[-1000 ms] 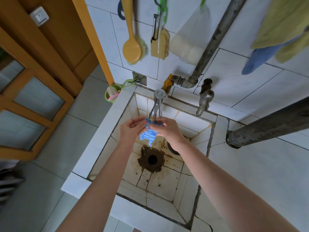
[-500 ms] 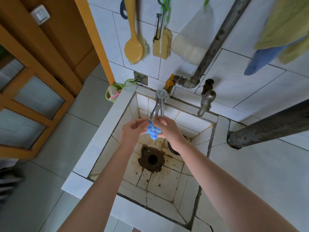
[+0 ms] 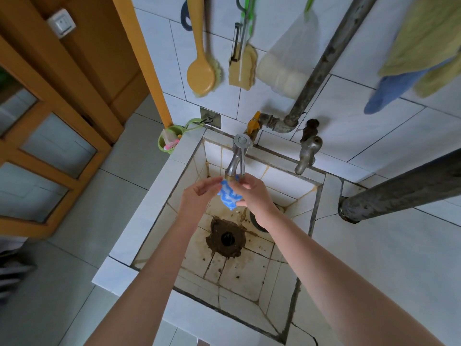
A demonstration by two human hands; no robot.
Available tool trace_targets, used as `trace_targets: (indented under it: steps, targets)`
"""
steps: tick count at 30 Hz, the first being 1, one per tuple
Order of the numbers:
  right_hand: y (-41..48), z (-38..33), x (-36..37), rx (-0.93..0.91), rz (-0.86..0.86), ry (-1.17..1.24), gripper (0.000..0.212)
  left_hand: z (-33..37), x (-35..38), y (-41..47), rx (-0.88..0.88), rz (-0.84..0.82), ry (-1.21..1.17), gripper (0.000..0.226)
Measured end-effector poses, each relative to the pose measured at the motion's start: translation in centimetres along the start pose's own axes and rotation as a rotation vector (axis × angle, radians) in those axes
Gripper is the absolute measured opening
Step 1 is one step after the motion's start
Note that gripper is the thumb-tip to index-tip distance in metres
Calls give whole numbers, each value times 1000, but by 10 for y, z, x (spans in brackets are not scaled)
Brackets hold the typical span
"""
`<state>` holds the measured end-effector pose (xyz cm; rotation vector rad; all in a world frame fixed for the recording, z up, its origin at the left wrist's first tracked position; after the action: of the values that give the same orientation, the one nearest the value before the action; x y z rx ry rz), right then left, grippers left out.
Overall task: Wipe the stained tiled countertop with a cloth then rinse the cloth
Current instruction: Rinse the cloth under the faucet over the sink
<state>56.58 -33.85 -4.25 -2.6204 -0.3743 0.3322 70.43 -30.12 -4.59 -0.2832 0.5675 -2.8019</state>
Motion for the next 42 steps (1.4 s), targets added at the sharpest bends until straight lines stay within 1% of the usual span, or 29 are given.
trace_targets:
  steps: [2, 4, 7, 10, 13, 16, 18, 22, 24, 27, 30, 32, 36, 39, 42]
  targets:
    - [0, 0, 2, 10, -4, 39, 15, -9, 1, 0, -56, -26, 50, 18]
    - [0, 0, 3, 21, -3, 78, 19, -18, 3, -3, -104, -67, 109, 24]
    - [1, -1, 4, 23, -17, 140, 22, -30, 0, -6, -130, -104, 200, 36]
    - [1, 2, 3, 30, -22, 174, 22, -38, 0, -7, -162, -154, 237, 35]
    - [2, 3, -1, 25, -6, 228, 16, -41, -7, -5, -165, -102, 197, 30]
    - [1, 3, -10, 14, 57, 183, 5, -43, -13, -5, -187, -78, 131, 26]
    - [3, 7, -17, 12, 101, 148, 4, -44, -16, -5, -212, -78, 92, 27]
    - [3, 15, -23, 23, 146, 128, 13, -40, -18, -4, -205, -31, -27, 14]
    - [3, 18, -20, 19, 122, 97, 11, -35, -17, -3, -184, -2, -78, 16]
    - [1, 24, -8, 11, 42, 34, 8, -29, -13, -1, -164, 41, -163, 21]
    - [0, 30, 1, 10, -31, 32, 19, -20, 0, 2, -135, 27, -235, 30]
    - [-1, 31, 4, 12, -53, 83, 25, -13, 8, 2, -115, 10, -219, 32]
    - [0, 22, 13, -1, -107, 123, 14, -17, 19, 0, -152, 8, -244, 32]
    - [4, 16, 11, -24, -46, 140, 8, -20, 17, -1, -163, 37, -263, 30]
    - [6, 13, -1, -42, 122, 35, 6, -19, 11, -3, -152, 88, -267, 21]
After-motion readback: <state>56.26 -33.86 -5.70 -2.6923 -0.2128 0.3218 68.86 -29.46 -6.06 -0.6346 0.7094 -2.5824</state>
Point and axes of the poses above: each hand's wrist, its own y-axis towards the middle knuckle, its own x-axis out of the palm, z = x × y, the point moved 10 cm from there along y, towards the middle knuckle, and after that the axes turned 10 degrees about -y, right-handed, at the moved point
